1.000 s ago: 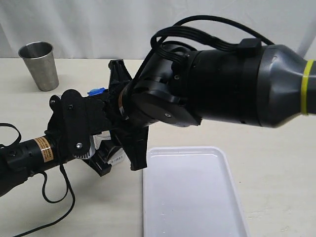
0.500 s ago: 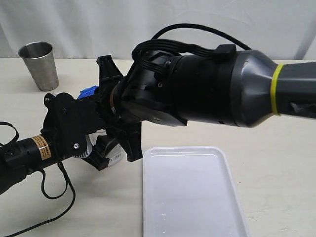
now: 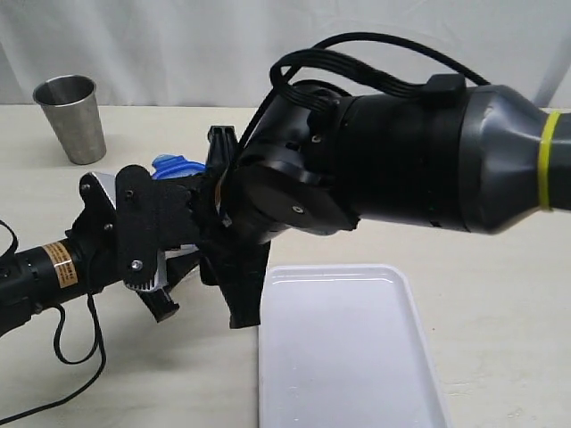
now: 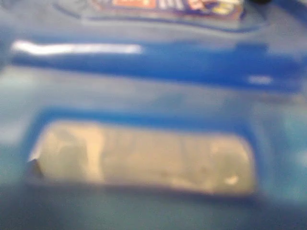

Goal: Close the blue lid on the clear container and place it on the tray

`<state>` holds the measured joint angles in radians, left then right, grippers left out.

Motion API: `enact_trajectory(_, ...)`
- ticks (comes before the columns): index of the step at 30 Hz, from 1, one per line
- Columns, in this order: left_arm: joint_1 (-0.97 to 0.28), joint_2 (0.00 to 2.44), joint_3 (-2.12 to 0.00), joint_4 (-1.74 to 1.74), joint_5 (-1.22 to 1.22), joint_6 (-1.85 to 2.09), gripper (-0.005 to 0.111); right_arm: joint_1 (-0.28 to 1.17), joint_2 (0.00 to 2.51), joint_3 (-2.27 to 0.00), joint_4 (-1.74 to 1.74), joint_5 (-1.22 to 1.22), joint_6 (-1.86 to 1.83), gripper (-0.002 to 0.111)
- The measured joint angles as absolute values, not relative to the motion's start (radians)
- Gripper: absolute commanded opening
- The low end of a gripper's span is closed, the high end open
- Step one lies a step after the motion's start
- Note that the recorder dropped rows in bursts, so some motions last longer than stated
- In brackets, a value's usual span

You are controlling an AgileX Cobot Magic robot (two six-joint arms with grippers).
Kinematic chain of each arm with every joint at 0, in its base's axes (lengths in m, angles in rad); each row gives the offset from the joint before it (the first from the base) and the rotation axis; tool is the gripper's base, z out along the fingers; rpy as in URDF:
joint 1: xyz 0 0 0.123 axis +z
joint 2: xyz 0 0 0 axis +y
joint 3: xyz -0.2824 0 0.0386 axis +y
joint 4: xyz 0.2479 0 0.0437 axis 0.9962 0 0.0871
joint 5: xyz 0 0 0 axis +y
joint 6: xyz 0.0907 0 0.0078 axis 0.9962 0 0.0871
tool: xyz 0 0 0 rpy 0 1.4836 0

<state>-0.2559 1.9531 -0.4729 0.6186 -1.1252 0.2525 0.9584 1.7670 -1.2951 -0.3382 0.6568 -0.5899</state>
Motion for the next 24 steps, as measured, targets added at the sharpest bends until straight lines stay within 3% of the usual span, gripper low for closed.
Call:
enact_trajectory(13, -0.256, 1.953, -0.473, 0.686, -1.176, 0.573, 0.0, 0.958, 1.561, -1.285, -0.188, 0.69, -0.658, 0.052)
enact_trajectory(24, -0.256, 1.953, -0.473, 0.843, -1.18, 0.742, 0.0, 0.958, 1.627, -1.285, -0.116, 0.681, -0.764, 0.052)
